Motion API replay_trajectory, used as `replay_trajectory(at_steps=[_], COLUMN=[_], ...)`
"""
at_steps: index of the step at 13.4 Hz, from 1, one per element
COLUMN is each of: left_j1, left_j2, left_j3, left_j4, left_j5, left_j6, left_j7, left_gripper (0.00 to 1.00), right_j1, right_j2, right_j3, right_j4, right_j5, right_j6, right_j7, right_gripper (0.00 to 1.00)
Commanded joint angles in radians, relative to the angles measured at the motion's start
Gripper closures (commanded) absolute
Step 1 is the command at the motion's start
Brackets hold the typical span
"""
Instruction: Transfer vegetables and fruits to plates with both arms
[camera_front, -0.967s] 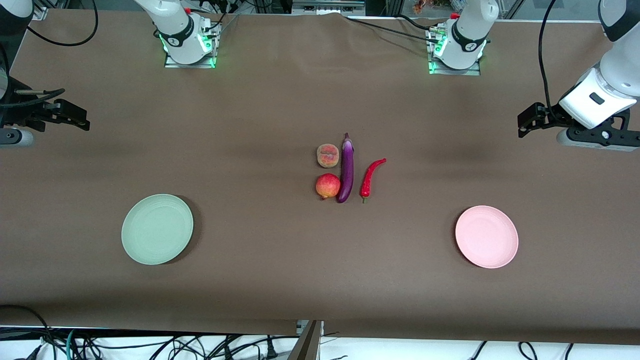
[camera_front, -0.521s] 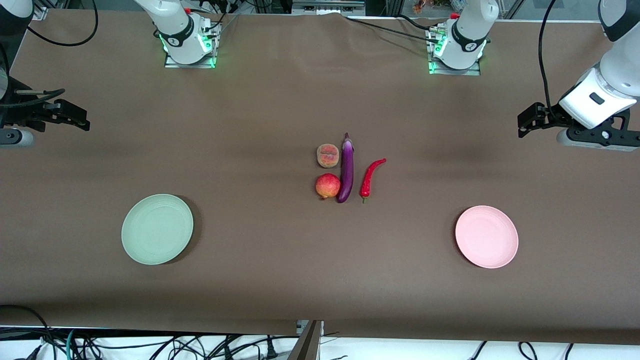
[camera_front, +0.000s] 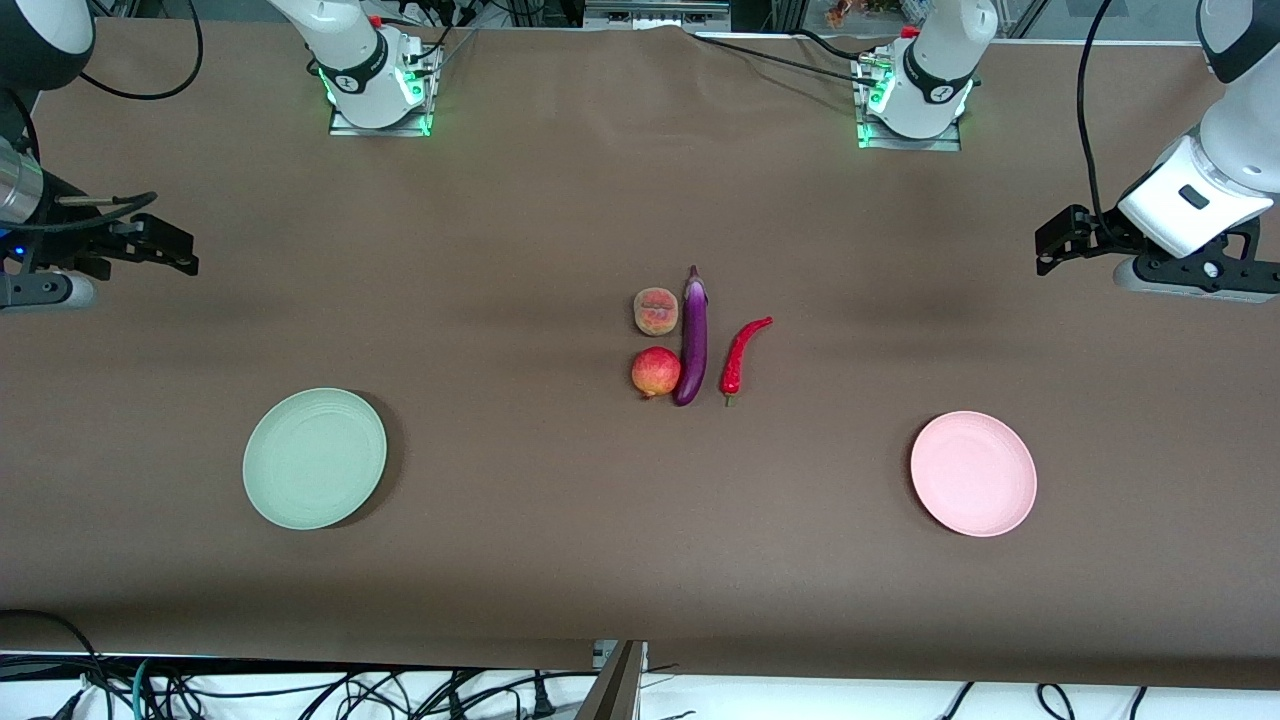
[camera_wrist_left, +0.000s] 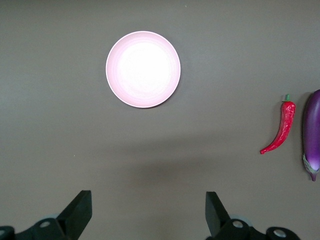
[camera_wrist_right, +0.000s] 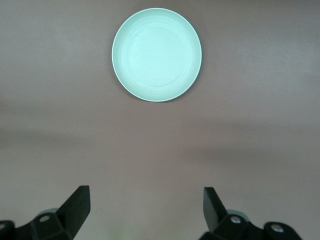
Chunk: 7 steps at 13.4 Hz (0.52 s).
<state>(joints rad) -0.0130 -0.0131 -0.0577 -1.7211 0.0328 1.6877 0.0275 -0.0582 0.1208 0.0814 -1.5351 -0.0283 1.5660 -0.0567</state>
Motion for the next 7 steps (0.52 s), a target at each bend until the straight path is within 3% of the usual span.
replay_trajectory(at_steps=[1, 7], left_j1=[-0.004, -0.004], left_j2=[-0.019, -0.019], left_j3=[0.004, 0.002], left_j4=[-0.012, -0.012], left_j5=[-0.017, -0.017], left_j6=[-0.002, -0.005], left_j7=[0.014, 0.014], left_gripper=[0.0, 0.0], right_j1=[0.003, 0.0], right_j2=[0.019, 0.019], right_j3=[0.0, -0.002], right_j4=[0.024, 0.023], right_j5=[0.021, 0.019], right_j6=[0.002, -0.011], right_j7=[-0.005, -0.006], right_gripper=[0.0, 0.0])
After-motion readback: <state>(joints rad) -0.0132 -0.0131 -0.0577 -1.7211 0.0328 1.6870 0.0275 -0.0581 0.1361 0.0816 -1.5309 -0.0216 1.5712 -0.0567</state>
